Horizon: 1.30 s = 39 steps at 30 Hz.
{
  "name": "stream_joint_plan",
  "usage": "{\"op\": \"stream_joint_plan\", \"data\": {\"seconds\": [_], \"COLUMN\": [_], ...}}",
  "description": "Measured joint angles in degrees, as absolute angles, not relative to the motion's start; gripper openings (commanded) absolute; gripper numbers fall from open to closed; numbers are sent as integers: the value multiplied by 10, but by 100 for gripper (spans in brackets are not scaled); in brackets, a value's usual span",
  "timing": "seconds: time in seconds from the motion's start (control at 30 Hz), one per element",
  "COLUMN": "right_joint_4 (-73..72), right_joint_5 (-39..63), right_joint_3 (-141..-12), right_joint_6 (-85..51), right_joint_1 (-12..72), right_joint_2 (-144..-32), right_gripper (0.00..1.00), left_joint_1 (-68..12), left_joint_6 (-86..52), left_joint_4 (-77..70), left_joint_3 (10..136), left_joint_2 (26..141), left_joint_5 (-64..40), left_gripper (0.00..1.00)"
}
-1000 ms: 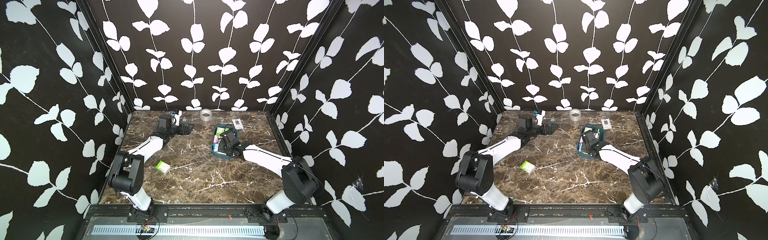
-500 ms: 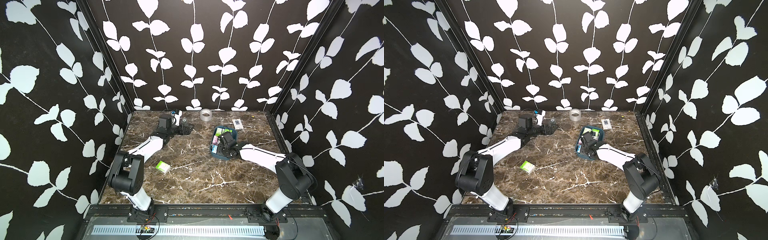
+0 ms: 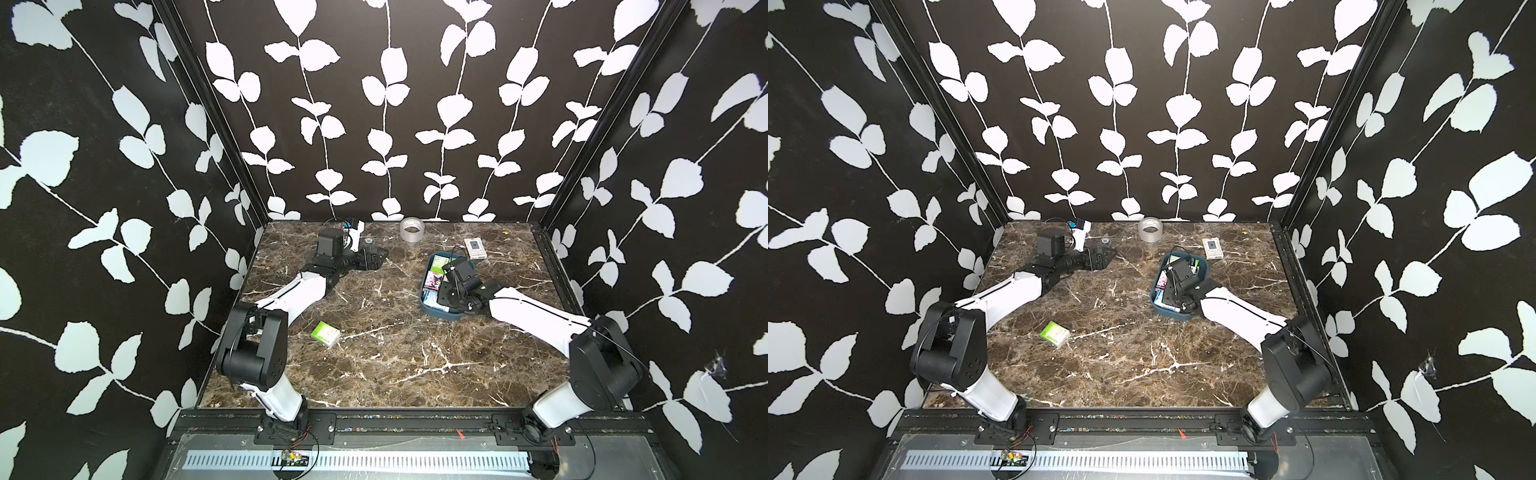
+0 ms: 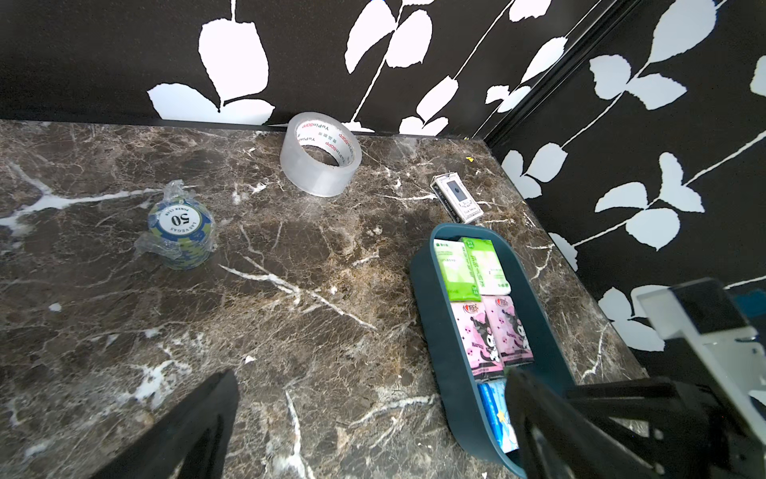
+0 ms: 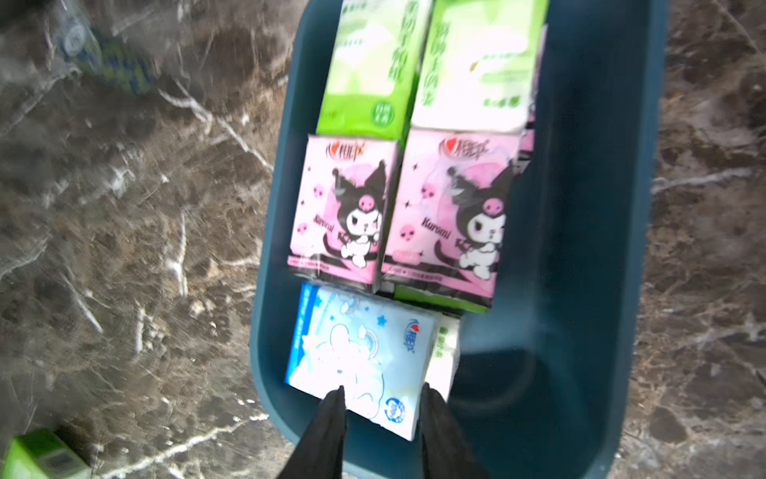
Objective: Put the pocket tissues into the storage box
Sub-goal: Place the pocket tissues in the storage box.
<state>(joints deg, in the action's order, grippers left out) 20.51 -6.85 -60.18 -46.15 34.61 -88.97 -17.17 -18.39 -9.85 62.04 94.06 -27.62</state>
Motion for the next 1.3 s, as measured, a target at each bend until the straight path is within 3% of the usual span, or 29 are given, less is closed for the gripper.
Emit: {"op": "stream_joint_plan", "data": {"seconds": [0.13,0.73,1.03,1.3], "right_joint_4": [206,188,170,169], "right_joint_5": [-68,-38,-13,23], "right_joint_3": [-601,-624,-638,-698], "right_joint_6": [-461,-463,-445,-335], "right_joint_1": [343,353,362,392], "right_joint_2": [-892,-976,-982,-984], "right_gripper": [22,22,32,53], "left_joint_1": [-172,-172,-172,-140], "left_joint_6": [-184,-169,-166,-182], "left_joint_4": [-98,-93,-91,-71], "left_joint_3": [620,620,620,620], "left_joint_2": [941,938,937,919], "left_joint_5": [-276,-267,-263,-231], "left_gripper": [99,99,99,99]}}
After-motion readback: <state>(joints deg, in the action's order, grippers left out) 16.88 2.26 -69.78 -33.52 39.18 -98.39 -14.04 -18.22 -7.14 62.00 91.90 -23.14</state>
